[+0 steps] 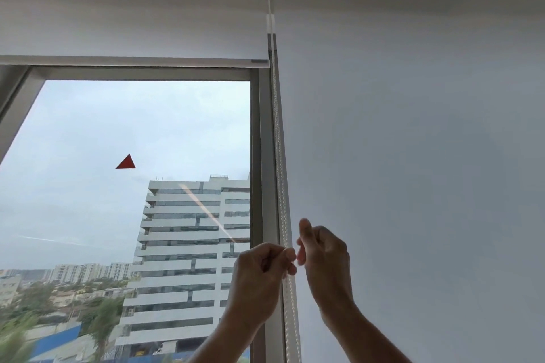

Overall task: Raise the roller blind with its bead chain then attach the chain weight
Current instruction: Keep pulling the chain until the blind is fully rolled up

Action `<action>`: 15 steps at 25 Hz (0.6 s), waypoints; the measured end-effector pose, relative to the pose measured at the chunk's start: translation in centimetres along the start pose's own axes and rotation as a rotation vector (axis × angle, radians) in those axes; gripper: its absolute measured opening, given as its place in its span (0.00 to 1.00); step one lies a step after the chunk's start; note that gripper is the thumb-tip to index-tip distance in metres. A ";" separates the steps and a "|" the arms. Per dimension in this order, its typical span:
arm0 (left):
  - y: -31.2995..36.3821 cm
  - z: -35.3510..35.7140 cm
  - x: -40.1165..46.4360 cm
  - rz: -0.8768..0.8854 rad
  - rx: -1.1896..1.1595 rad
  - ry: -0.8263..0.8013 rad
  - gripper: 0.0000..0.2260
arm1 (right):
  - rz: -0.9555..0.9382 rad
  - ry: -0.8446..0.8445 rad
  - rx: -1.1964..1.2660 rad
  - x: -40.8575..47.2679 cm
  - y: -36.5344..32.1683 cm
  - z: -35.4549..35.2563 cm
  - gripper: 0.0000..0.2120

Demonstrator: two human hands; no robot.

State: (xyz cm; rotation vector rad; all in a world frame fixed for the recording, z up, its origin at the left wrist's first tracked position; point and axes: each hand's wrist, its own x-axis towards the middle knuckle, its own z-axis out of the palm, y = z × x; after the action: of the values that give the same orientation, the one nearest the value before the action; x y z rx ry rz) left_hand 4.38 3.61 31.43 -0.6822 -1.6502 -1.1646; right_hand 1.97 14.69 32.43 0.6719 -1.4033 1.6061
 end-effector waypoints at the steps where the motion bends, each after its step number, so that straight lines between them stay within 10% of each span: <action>1: -0.1 0.2 -0.2 0.003 0.006 -0.008 0.07 | -0.012 0.008 -0.024 0.8 -0.8 0.2 0.22; 7: -1.2 1.3 -1.9 -0.043 0.001 -0.064 0.09 | 0.051 -0.244 0.039 3.9 -4.0 0.9 0.16; 15: -1.7 0.1 -2.8 0.060 0.047 -0.113 0.11 | -0.077 -0.183 0.035 3.3 -3.5 0.7 0.17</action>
State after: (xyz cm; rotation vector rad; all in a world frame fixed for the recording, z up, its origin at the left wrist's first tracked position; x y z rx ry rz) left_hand 3.92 3.31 28.21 -0.7743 -1.7336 -1.0586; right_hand 3.33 14.83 37.04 0.9026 -1.4640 1.5426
